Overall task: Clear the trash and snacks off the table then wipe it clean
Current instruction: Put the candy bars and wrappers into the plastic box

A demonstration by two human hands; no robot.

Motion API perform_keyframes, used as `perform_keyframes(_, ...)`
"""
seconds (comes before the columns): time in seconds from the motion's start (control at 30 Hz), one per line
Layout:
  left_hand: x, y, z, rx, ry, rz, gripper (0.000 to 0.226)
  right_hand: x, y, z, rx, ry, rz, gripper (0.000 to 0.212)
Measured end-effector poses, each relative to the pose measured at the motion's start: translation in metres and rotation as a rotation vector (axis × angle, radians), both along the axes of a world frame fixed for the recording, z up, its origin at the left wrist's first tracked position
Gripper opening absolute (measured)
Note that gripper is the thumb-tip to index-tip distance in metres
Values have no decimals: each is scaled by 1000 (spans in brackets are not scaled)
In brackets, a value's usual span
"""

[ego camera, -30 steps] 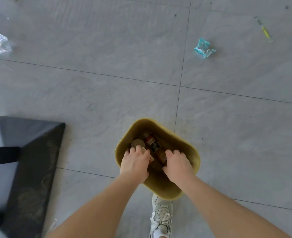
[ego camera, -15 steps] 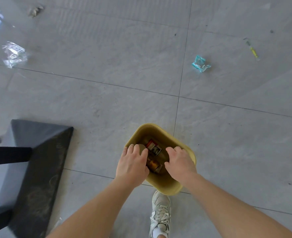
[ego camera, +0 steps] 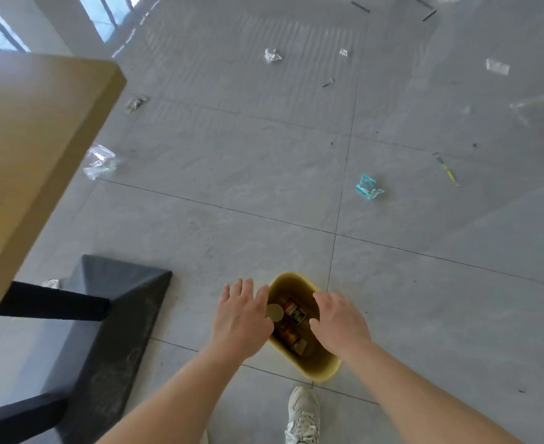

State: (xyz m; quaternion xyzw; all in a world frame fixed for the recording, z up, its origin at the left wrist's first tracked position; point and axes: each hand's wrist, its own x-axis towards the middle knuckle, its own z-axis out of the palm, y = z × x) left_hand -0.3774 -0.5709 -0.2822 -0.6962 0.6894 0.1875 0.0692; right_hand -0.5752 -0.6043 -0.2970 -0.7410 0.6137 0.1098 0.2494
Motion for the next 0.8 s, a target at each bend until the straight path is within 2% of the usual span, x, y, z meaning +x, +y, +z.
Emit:
perform_keyframes(0.17,14,14,82,-64,5,78,61,19,1,88,-101,-57,40,39)
perform_keyframes(0.33,30,33,153,-160,0,138,66,43,3,160,-216,-99,123,32)
perform_keyframes(0.8,78,78,267,-374,-100,325,65,108,-1,279,-281,-165,316,48)
